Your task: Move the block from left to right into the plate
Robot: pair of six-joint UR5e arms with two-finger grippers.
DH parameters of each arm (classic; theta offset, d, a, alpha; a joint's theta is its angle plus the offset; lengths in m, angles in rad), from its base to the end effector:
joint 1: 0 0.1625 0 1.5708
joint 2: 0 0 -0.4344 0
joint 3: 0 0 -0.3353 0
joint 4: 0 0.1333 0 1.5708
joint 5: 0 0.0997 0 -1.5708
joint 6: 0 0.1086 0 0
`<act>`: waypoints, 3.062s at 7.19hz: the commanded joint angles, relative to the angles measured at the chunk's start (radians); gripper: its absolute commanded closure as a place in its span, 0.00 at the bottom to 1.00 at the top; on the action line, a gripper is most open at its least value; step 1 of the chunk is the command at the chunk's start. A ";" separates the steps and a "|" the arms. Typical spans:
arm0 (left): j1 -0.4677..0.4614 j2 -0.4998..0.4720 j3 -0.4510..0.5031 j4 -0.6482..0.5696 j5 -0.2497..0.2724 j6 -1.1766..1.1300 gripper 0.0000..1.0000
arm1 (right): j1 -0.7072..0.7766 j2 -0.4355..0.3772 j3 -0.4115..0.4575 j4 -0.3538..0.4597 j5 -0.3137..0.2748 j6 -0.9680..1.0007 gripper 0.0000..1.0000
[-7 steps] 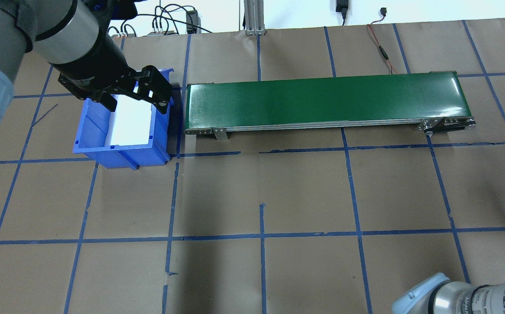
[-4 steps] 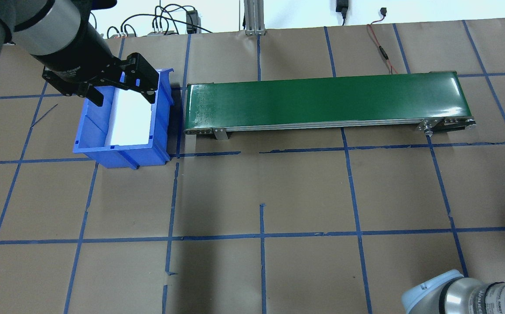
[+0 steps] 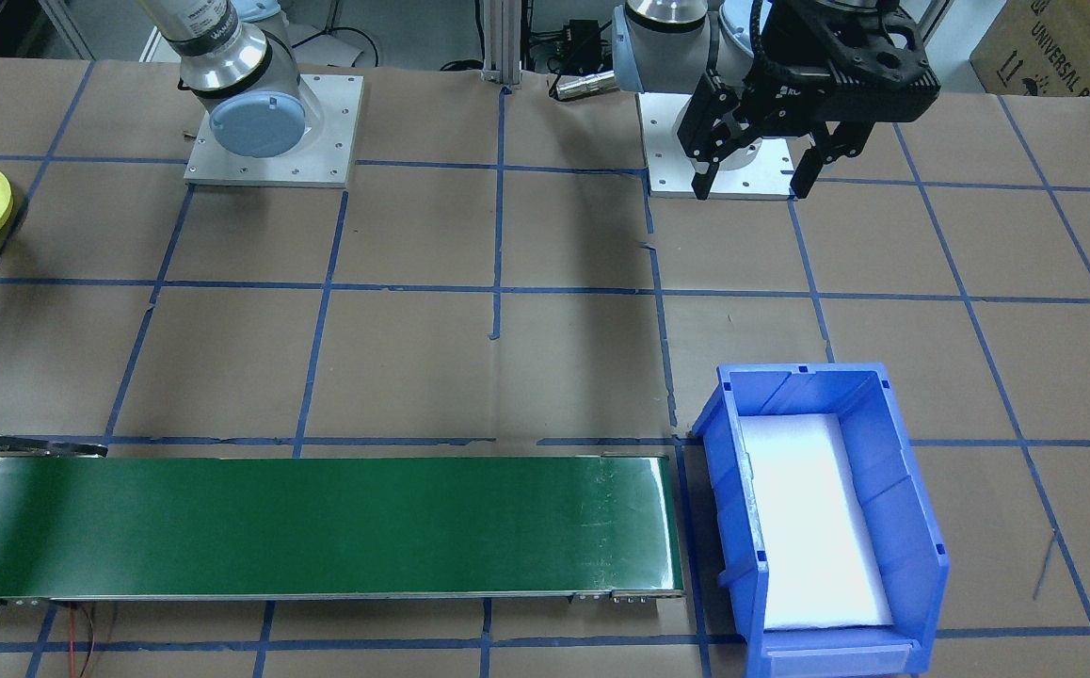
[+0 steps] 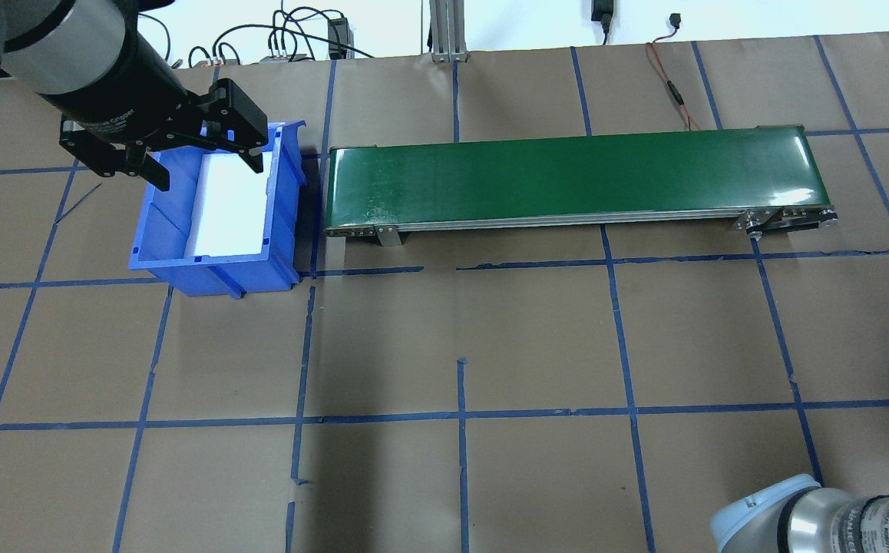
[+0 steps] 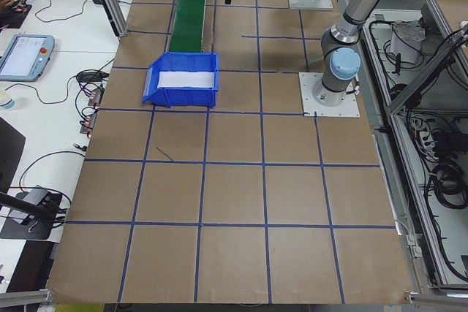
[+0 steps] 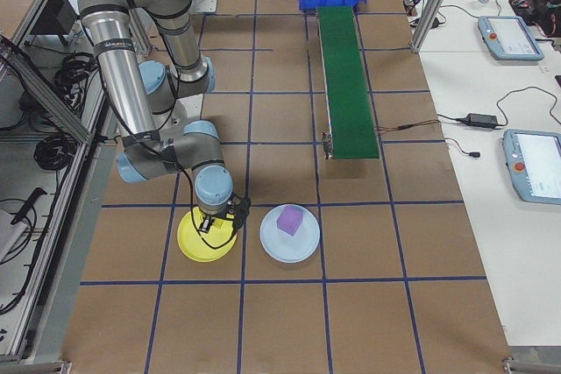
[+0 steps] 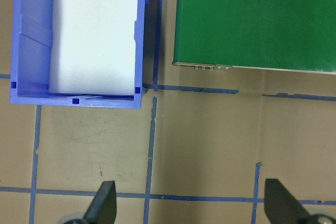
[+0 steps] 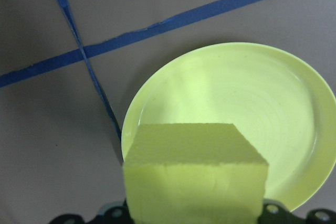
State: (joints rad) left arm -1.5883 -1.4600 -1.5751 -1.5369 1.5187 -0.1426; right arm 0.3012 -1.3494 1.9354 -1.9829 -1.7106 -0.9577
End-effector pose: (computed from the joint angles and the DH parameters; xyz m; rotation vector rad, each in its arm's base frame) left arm -0.1459 -0.3968 0.5364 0.1864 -3.0658 0.2089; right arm -0.3988 -0.2476 0.2777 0.4526 2.9980 0.3071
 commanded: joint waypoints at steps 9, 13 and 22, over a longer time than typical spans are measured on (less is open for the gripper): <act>0.042 -0.007 0.006 -0.022 0.020 0.069 0.00 | 0.839 -0.131 -0.153 0.124 0.069 0.609 0.00; 0.050 -0.049 0.013 -0.011 0.034 0.070 0.00 | 1.301 -0.166 -0.449 0.383 0.156 1.006 0.00; 0.028 -0.115 0.063 0.009 0.025 0.070 0.00 | 1.306 -0.163 -0.460 0.473 0.200 1.001 0.00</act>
State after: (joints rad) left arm -1.5600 -1.5771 -1.5116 -1.5295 1.5444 -0.0717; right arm 1.6104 -1.5130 1.4726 -1.5132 -1.5106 0.0442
